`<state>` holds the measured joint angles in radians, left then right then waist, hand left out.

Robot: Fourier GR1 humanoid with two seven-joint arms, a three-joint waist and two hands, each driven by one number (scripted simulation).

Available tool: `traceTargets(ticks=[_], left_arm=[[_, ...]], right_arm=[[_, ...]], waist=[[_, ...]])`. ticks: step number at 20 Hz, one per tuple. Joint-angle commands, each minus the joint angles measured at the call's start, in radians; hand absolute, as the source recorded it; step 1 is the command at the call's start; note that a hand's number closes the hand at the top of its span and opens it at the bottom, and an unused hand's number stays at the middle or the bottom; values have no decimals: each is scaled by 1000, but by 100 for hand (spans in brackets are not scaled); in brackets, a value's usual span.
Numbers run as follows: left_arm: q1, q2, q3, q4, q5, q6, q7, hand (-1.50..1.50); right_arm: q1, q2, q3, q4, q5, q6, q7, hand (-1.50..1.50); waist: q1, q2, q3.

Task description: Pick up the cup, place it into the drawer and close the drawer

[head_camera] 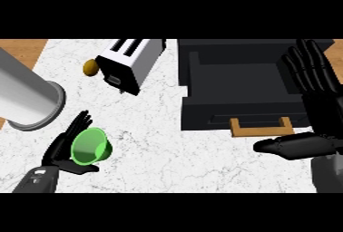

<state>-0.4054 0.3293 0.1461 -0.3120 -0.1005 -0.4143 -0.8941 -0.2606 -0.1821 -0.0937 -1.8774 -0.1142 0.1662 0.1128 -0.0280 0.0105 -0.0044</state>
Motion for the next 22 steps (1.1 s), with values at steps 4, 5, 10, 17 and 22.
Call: traceTargets(ticks=[4, 5, 10, 17, 22], left_arm=[[2, -24, -19, 62, -24, -92, -193, -150], [-56, -16, -13, 62, -19, -84, -147, -150], [-81, -26, -16, 109, -27, -98, -149, -150], [-68, -75, -33, 96, -25, -156, -188, -150], [-73, -107, -52, 39, -25, -170, -238, 150]], right_arm=[[-19, -4, -10, -39, -12, -15, 50, -150], [8, -27, -44, 45, -35, 38, -33, -150], [17, -5, -9, -8, -15, 18, -8, -150], [-24, -3, -3, 2, -2, 1, 17, -150], [-23, -8, -5, 18, 5, 4, 13, -150]], waist=[[-4, 0, -1], [1, 1, 1], [-11, 3, -1], [-1, 2, -1], [0, 2, -2]])
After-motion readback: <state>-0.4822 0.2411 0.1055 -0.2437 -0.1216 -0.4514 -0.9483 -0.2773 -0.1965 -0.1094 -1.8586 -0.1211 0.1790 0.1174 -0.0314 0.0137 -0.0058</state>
